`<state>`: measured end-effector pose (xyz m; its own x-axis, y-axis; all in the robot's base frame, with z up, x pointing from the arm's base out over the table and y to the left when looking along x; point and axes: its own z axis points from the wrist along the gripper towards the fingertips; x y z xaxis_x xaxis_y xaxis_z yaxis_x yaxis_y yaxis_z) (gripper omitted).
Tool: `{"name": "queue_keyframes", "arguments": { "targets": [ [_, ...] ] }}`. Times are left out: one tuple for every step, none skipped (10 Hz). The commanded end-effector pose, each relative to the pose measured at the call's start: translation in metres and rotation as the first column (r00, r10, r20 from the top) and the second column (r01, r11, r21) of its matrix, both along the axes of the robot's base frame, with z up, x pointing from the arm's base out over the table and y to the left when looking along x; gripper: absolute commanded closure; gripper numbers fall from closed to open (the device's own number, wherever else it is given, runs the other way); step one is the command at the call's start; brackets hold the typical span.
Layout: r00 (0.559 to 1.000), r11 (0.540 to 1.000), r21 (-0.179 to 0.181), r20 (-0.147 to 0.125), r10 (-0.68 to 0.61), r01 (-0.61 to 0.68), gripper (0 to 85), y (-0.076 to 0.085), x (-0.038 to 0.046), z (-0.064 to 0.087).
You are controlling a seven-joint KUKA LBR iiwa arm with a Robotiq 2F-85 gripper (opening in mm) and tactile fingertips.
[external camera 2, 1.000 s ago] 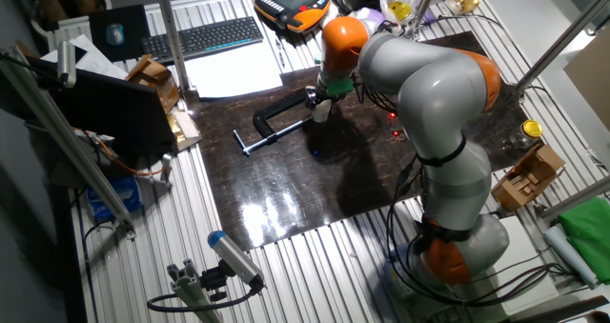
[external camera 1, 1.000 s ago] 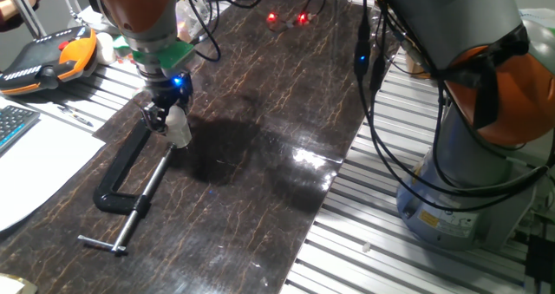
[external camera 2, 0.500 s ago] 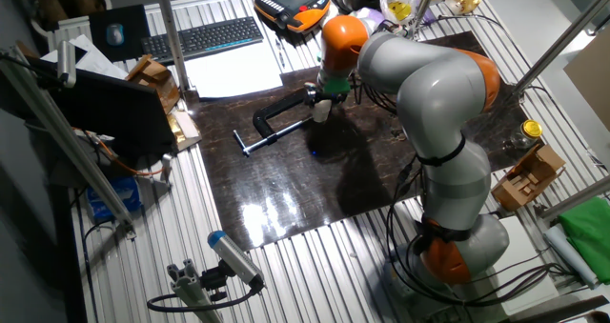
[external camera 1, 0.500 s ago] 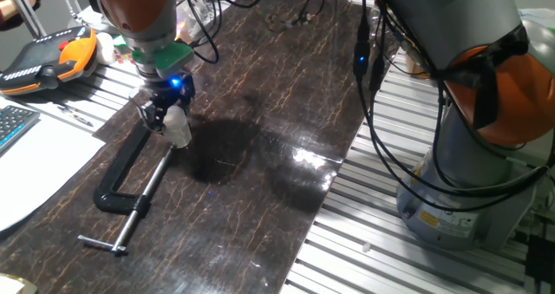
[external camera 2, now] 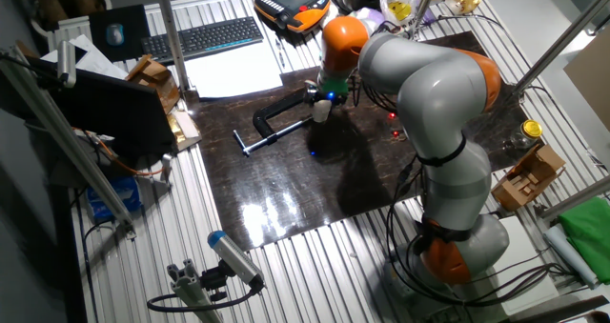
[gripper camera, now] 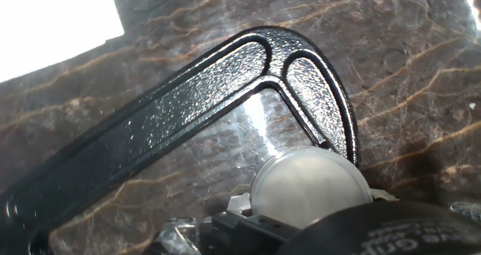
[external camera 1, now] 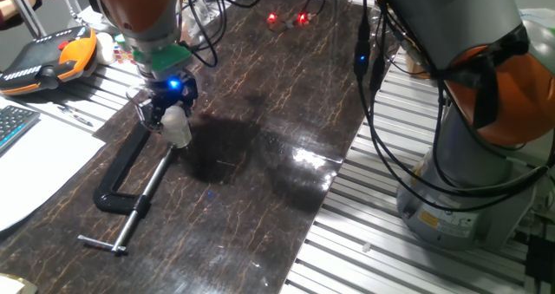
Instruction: Screw the lid onto the jar
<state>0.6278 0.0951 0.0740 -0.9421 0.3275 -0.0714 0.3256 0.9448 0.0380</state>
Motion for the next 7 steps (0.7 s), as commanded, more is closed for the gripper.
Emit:
{"name": "queue_keyframes", "arguments": {
  "targets": [
    [1.000, 1.000, 0.002, 0.003, -0.027, 0.027, 14.0, 0.0001, 0.0001, 0.0000],
    [0.998, 0.998, 0.002, 0.004, -0.056, 0.056, 14.0, 0.0001, 0.0002, -0.0001],
    [0.996, 0.996, 0.007, 0.006, -0.093, 0.093, 14.3, 0.0002, 0.0002, -0.0002],
    [0.993, 0.993, 0.007, 0.008, -0.116, 0.116, 14.0, 0.0002, 0.0002, -0.0002],
    [0.989, 0.989, 0.011, 0.012, -0.150, 0.150, 14.0, 0.0003, 0.0002, -0.0002],
    [0.983, 0.983, 0.012, 0.016, -0.185, 0.185, 14.0, 0.0003, 0.0002, -0.0004],
    [0.976, 0.976, 0.009, 0.021, -0.216, 0.216, 14.0, 0.0003, 0.0003, -0.0006]
  ]
}}
